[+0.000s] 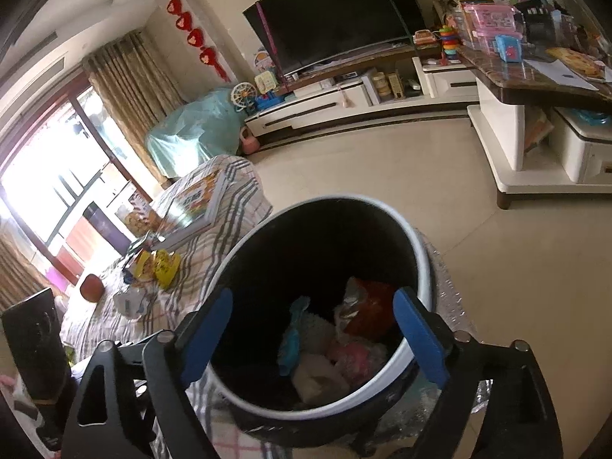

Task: Collect trash
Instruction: 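Open both tools to drop the candy toy and comb into the bin, then grasp silver foil wrapper with left tool while right tool grasps yellow snack bag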

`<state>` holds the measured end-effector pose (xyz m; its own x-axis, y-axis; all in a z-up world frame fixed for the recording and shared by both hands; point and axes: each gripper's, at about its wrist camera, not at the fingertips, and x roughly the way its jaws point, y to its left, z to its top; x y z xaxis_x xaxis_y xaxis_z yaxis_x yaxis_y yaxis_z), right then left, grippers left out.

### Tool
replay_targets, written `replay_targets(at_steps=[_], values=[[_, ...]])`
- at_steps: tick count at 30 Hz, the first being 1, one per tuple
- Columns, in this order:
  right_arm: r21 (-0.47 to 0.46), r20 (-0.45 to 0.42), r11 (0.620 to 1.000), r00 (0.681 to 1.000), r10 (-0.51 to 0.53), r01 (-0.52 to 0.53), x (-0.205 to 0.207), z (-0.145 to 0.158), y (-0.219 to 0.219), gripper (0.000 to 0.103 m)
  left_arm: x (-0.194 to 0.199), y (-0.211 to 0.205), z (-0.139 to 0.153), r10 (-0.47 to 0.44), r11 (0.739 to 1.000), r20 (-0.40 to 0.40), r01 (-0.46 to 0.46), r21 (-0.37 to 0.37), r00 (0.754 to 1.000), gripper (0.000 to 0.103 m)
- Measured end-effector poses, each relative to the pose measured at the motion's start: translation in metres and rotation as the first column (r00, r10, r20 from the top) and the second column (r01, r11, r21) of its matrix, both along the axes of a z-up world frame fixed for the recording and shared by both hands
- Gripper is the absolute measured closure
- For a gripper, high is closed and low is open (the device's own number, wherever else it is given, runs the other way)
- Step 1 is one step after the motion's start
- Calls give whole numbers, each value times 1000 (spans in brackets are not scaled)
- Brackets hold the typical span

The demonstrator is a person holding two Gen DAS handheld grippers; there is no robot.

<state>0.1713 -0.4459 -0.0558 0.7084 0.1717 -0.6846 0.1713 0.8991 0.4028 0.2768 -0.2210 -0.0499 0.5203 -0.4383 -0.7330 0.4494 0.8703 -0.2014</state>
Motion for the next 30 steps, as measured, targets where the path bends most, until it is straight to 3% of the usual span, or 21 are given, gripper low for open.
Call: replay_targets(at_steps=[16,30], values=[[-10,31,988,987,157,-157,9,8,90,10,-37,109,3,213,976,-29,-214,-40,977,34],[23,15,967,967,255,-256,31,-3,143,10,-37,162,5,306,951,-41,-308,-39,951,31]])
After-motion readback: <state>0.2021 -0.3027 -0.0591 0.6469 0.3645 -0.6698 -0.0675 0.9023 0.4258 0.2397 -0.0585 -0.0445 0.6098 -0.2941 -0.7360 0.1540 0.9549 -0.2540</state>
